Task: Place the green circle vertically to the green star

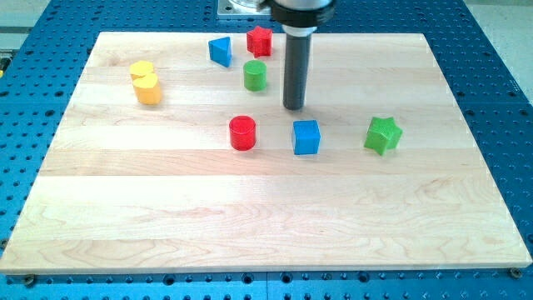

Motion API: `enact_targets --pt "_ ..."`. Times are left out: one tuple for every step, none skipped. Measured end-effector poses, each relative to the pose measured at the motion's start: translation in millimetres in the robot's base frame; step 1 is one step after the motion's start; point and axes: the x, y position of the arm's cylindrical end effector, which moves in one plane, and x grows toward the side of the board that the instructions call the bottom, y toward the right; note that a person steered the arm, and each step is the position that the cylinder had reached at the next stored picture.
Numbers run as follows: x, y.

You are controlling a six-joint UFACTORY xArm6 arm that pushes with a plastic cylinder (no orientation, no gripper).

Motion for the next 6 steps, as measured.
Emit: enact_targets --pt "-39 -96" --pt "-69 -174" --pt "-83 -114" --pt "-59 13" --pt "-69 27" --pt "-81 69"
